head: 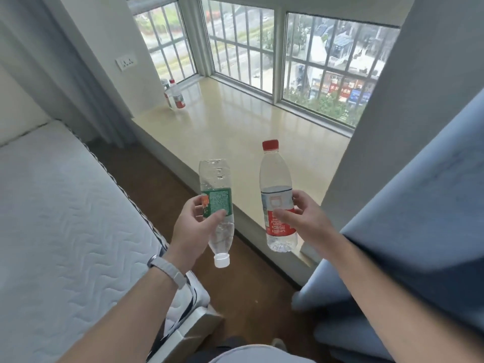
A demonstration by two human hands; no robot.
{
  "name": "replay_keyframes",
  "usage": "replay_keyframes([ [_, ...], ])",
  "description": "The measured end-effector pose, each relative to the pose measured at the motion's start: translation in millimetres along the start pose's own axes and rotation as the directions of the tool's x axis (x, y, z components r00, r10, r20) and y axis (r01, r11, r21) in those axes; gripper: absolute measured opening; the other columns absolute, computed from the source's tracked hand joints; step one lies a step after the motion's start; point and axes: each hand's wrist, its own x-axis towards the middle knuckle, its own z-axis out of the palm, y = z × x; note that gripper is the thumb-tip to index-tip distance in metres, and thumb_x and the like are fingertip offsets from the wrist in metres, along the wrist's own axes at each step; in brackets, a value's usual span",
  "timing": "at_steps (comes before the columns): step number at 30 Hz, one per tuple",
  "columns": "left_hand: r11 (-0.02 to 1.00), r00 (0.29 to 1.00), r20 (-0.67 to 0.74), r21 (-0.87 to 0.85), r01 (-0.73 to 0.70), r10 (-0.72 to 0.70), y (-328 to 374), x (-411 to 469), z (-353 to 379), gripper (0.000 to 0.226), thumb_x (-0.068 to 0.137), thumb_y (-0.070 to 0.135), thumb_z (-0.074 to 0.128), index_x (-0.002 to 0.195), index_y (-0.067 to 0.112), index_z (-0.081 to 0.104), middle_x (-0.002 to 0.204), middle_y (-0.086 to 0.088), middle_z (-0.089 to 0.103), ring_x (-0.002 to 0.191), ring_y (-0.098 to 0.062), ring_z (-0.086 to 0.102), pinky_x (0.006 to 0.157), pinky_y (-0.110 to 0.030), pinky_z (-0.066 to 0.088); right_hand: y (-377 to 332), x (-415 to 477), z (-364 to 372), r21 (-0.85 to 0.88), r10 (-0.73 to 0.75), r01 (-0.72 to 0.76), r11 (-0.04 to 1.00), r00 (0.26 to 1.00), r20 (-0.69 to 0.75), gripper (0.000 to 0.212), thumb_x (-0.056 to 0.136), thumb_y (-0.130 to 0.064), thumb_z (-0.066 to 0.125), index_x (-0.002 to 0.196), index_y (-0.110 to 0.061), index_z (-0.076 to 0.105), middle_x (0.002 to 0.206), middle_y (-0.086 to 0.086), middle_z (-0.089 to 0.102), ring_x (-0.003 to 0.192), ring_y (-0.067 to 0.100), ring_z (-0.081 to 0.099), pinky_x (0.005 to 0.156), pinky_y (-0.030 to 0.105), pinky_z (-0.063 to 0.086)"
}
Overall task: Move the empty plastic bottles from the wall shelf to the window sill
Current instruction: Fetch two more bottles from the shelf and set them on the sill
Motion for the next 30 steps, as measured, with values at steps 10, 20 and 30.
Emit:
replay_keyframes([
  [10,0.998,0.996,-0.084,-0.053,0.035,-0.039,-16,70,-19,0.030,0.087,0.027,0.075,0.109,0.036,0.056,0.111,0.004,0.068,0.103,-0.013,0.065,0.082,-0.029,0.054,-5,85,21,-0.108,0.051,-0.046,0.993,0.998,0.045,0.043,0.084,-0.020,0.077,0.121,-0.023,0.056,0.116,0.001,0.068,0.098,0.018,0.070,0.085,0.042,0.057],
  [20,0.987,0.992,-0.108,-0.156,0.043,-0.060,-25,199,-58,0.041,0.083,0.034,0.076,0.119,0.032,0.058,0.114,0.006,0.068,0.107,-0.015,0.065,0.089,-0.037,0.053,-40,195,70,-0.238,0.068,-0.059,0.970,0.997,0.031,0.037,0.084,-0.020,0.076,0.117,-0.023,0.059,0.112,0.000,0.070,0.093,0.017,0.072,0.082,0.038,0.057],
  [30,0.993,0.978,-0.205,-0.118,0.026,-0.050,-24,263,-130,0.036,0.086,0.032,0.075,0.117,0.034,0.056,0.112,0.007,0.068,0.104,-0.012,0.064,0.087,-0.031,0.052,-66,284,140,-0.229,0.042,-0.018,0.973,0.994,0.100,0.046,0.080,-0.027,0.077,0.121,-0.020,0.058,0.115,0.000,0.069,0.094,0.016,0.072,0.083,0.038,0.057],
])
